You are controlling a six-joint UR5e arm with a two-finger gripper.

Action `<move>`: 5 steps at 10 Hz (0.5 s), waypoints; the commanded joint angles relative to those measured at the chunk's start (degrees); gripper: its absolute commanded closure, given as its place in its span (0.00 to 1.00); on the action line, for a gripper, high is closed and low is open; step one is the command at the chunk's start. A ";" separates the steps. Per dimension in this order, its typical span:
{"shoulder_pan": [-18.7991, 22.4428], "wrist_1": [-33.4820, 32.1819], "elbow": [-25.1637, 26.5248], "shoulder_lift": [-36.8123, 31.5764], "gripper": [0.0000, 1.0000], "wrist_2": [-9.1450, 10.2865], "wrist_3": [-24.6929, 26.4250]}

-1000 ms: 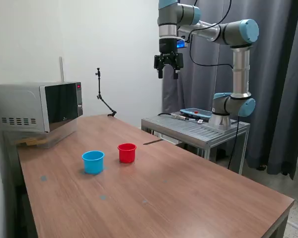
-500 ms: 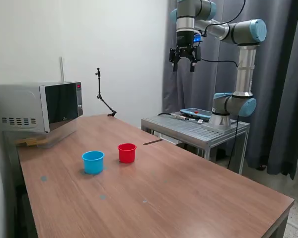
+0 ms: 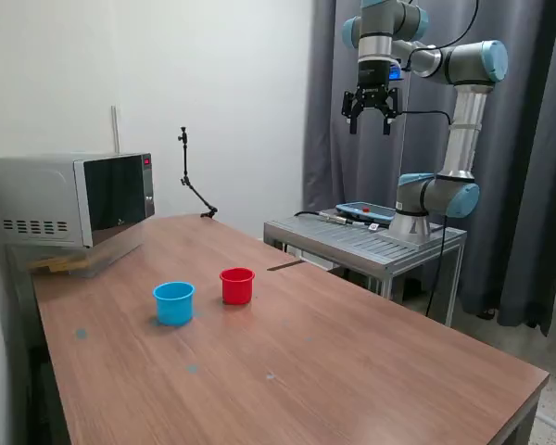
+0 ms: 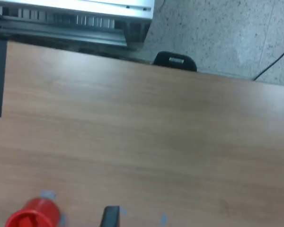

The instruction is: Place red objects in the red bin, and blue objects in the blue bin.

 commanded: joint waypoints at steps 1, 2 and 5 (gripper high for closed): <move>0.80 1.54 2.22 -1.81 0.00 0.23 -0.26; 0.81 1.90 2.40 -1.81 0.00 0.32 -0.34; 0.72 1.91 2.93 -1.81 0.00 0.50 -0.52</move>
